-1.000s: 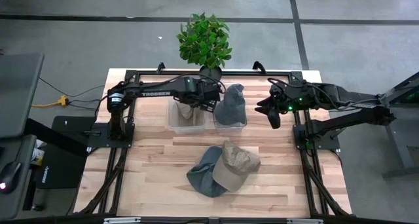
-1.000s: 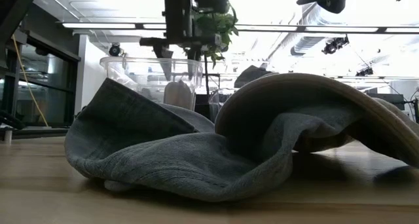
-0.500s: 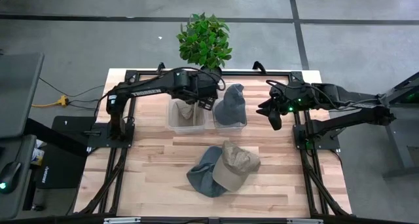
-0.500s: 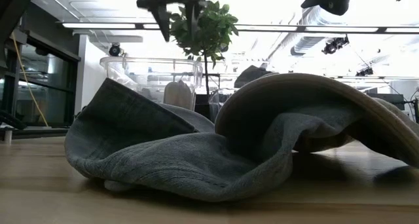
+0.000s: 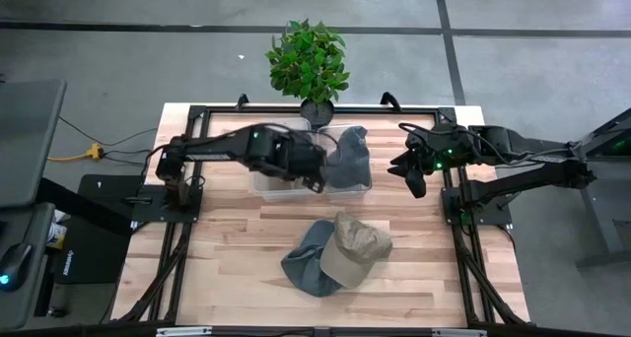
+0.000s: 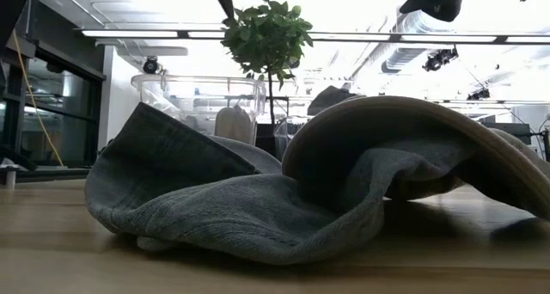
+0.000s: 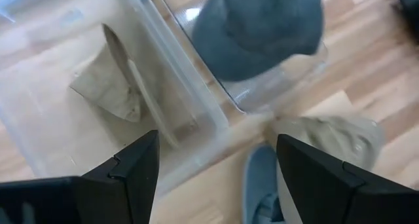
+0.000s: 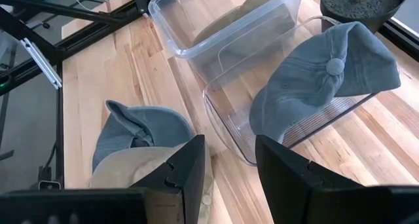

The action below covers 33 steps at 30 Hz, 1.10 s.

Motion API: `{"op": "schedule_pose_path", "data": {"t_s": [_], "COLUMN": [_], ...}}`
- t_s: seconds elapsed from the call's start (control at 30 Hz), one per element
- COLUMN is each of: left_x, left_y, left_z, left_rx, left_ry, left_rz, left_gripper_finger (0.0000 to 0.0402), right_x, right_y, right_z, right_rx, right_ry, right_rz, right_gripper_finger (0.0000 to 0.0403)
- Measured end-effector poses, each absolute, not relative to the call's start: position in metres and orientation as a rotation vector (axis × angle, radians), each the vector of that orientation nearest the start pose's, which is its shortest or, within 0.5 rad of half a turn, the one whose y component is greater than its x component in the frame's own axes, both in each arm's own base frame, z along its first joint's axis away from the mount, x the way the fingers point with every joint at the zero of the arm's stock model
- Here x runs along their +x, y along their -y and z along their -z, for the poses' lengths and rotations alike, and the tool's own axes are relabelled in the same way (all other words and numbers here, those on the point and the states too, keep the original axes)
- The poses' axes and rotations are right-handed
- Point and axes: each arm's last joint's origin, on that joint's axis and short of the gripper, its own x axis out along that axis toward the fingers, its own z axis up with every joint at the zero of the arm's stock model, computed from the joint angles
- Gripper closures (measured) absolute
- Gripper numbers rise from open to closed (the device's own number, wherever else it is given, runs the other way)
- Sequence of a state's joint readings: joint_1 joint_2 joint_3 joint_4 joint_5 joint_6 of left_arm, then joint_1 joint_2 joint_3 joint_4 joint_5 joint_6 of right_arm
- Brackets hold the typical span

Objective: Pick & Place hat
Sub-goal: Put the brown cap into the left transparent bin

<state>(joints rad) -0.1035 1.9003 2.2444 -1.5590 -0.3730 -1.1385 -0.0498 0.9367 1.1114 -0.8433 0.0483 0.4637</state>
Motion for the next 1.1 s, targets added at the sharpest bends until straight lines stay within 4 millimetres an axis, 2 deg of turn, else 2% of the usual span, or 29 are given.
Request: {"op": "schedule_pose_path", "data": {"t_s": [0.2,0.57,0.67,0.83,1.1], "left_x": [0.353,0.359,0.373,0.38,0.392], "left_y": [0.049,0.07,0.074,0.084,0.111], "left_z": [-0.407,-0.411,-0.398,-0.38,-0.337], "left_rx": [-0.754,-0.801,-0.793,-0.776,-0.727], "left_ry": [-0.819,-0.785,-0.795,-0.84,-0.941], "left_rz": [-0.775,-0.653,-0.634,-0.616,-0.583], "left_gripper_finger": [0.0137,0.0137,0.0137,0.0137,0.0137], "right_x": [0.17,0.17,0.17,0.168,0.161], "right_y": [0.01,0.008,0.006,0.004,-0.004], "right_z": [-0.358,-0.358,-0.358,-0.355,-0.348], "right_rx": [0.448,0.514,0.536,0.583,0.689], "right_ry": [-0.637,-0.642,-0.646,-0.687,-0.775], "right_rz": [0.239,0.22,0.209,0.227,0.293], "right_gripper_finger": [0.0272,0.0272,0.0272,0.0272,0.0272]}}
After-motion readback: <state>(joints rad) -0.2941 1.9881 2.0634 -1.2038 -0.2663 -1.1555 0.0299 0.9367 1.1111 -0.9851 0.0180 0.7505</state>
